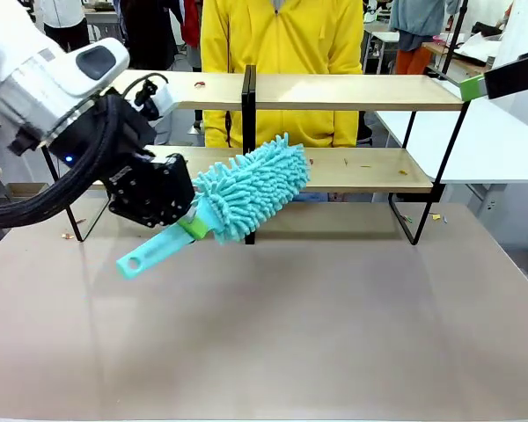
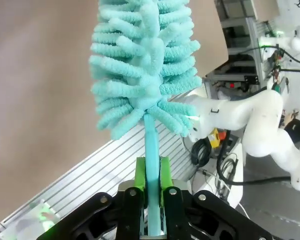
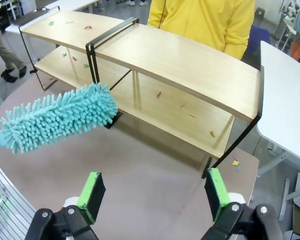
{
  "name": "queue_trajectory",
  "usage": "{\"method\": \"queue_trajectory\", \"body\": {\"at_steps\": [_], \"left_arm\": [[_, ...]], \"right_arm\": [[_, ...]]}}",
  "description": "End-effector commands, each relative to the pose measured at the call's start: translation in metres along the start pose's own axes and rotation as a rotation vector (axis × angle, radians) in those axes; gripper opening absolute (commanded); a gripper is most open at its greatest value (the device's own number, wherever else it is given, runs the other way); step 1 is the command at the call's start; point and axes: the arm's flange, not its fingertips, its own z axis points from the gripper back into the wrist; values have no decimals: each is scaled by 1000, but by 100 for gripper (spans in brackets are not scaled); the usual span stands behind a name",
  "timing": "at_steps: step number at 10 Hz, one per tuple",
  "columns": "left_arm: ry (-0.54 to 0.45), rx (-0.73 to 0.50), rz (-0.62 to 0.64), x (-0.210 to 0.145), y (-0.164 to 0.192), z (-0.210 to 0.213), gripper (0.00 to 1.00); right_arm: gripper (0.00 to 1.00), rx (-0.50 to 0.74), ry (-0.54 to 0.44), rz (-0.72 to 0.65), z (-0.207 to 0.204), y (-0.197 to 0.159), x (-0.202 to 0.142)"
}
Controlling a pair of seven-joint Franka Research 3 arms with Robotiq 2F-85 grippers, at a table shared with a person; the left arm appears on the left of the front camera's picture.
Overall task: Clean the shelves.
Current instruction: Clean another randomly selected level of the Shelf with the Duster.
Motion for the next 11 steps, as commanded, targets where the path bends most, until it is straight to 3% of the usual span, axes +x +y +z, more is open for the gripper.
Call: {"method": "queue_trajectory", "body": {"at_steps": [1, 6, 11], "left_arm": [[-51, 93, 31, 40, -37, -22, 12], [-234, 349, 247, 127, -79, -94, 12], [-239, 466, 241, 176, -89, -147, 12]], "right_arm": [[100, 6, 1, 0, 0, -1, 0], [100, 6, 1, 0, 0, -1, 0], [100, 6, 1, 0, 0, -1, 0]]}}
